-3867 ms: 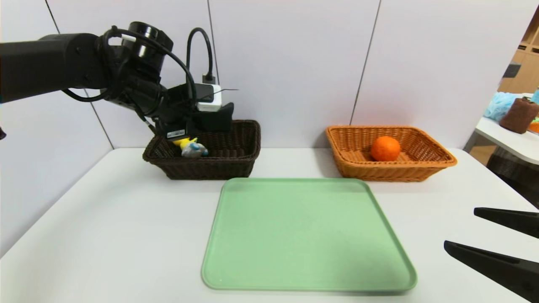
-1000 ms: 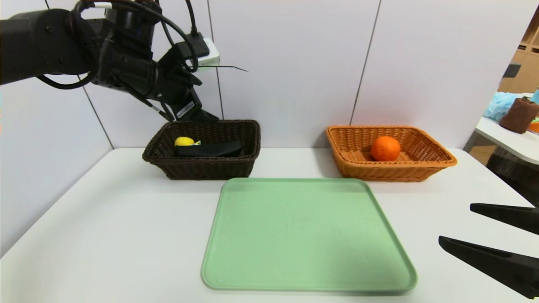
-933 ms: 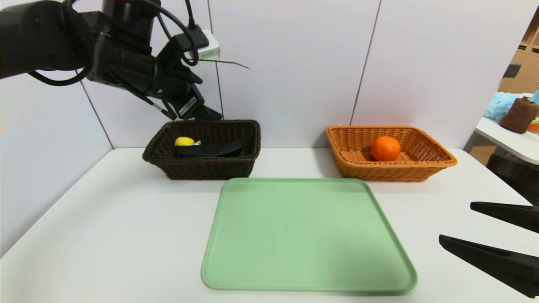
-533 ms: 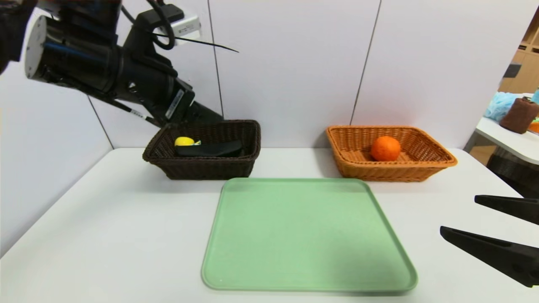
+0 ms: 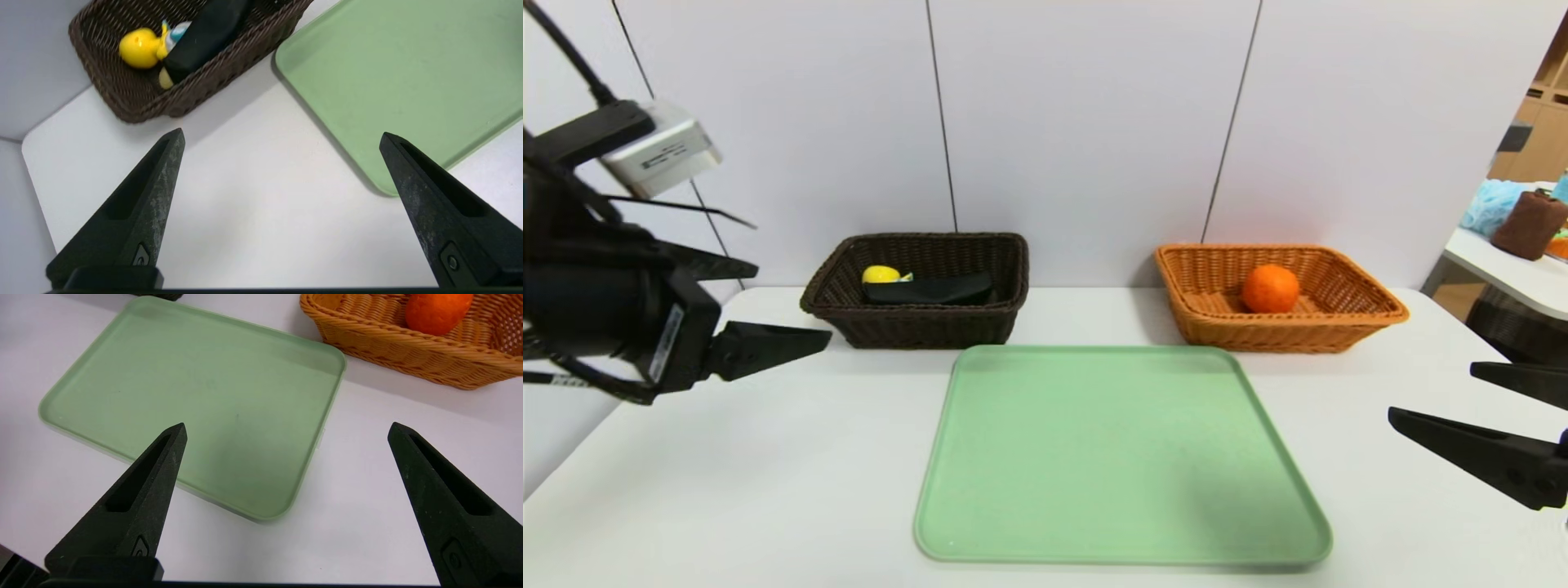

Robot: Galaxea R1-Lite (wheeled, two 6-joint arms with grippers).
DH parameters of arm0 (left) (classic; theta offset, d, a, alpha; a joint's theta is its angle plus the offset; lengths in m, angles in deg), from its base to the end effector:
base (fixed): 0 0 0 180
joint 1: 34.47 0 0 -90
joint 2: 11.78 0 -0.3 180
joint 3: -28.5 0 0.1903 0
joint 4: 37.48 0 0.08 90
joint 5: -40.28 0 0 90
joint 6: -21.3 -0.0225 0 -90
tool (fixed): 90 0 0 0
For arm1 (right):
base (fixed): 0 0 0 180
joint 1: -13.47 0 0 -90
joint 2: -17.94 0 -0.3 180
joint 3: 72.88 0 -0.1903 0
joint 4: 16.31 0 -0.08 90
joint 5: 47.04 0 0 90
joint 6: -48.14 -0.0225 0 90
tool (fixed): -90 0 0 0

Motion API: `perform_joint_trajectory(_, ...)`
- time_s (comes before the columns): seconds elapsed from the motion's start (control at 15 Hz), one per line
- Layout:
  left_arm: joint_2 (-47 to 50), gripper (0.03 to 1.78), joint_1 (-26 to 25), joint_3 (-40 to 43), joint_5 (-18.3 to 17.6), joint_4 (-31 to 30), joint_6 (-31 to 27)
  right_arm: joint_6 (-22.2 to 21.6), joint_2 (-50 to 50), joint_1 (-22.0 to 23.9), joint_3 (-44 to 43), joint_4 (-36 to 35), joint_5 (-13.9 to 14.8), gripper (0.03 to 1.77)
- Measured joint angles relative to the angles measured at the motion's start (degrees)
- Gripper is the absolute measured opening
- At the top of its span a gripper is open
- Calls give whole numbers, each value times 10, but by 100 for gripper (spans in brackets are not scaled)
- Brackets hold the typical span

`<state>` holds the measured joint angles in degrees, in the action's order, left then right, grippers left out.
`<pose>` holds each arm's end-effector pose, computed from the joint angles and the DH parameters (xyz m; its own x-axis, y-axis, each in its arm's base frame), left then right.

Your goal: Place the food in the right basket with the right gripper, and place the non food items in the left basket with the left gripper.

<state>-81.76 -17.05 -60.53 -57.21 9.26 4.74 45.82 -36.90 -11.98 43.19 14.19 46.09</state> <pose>0.1592 -0.0530 0.2964 0.7986 -0.3872 -0.4607 0.5164 0.8340 0.1943 0.1003 0.0464 0.2379 0.8629 0.3502 -0.3645 -0.3695 0.9291 0.0178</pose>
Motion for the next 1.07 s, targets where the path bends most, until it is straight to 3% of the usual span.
perform_joint_trajectory(0.13,59,169,-14,68,0,-20,36,0,1,7,9,-1,22,170)
perform_joint_trajectory(0.53,211,169,-44,216,5,-35,101,-2,25,80,24,-3,29,170)
perform_joint_trajectory(1.07,376,169,-93,326,11,-31,109,-5,109,190,69,3,23,170)
